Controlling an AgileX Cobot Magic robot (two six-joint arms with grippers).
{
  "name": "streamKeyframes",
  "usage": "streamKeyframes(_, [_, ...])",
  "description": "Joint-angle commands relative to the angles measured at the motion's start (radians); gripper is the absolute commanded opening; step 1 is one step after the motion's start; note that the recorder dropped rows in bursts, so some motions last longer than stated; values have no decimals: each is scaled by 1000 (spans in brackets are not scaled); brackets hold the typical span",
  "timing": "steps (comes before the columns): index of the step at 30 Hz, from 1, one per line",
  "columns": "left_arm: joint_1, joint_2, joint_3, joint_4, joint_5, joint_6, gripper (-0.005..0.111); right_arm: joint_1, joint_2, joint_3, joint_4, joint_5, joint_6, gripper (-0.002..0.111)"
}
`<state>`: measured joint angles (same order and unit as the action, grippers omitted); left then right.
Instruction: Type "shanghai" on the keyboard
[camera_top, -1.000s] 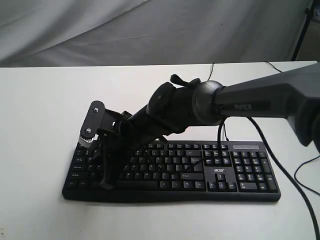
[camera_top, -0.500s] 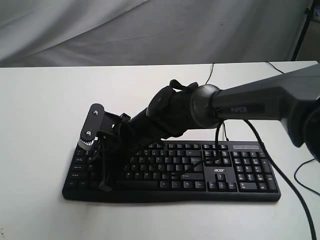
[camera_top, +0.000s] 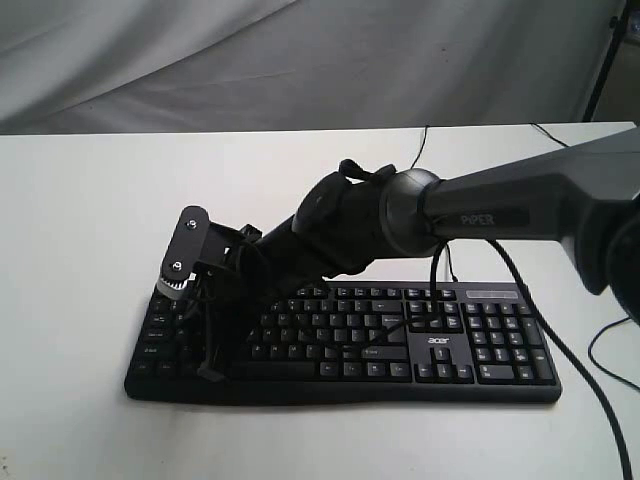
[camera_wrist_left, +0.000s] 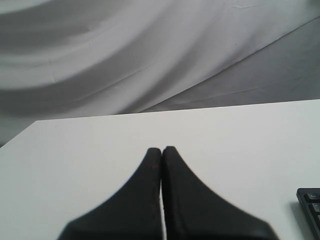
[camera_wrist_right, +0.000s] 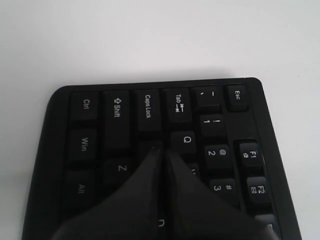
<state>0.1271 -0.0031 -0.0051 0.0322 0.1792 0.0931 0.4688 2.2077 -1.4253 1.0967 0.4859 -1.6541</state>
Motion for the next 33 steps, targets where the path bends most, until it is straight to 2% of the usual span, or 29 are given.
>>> streamKeyframes(1, [-4,3,5,-1,-5,-3,1,0,-2,-7,12,-1,-9,0])
streamKeyframes(33, [-4,3,5,-1,-5,-3,1,0,-2,-7,5,-1,-20,0])
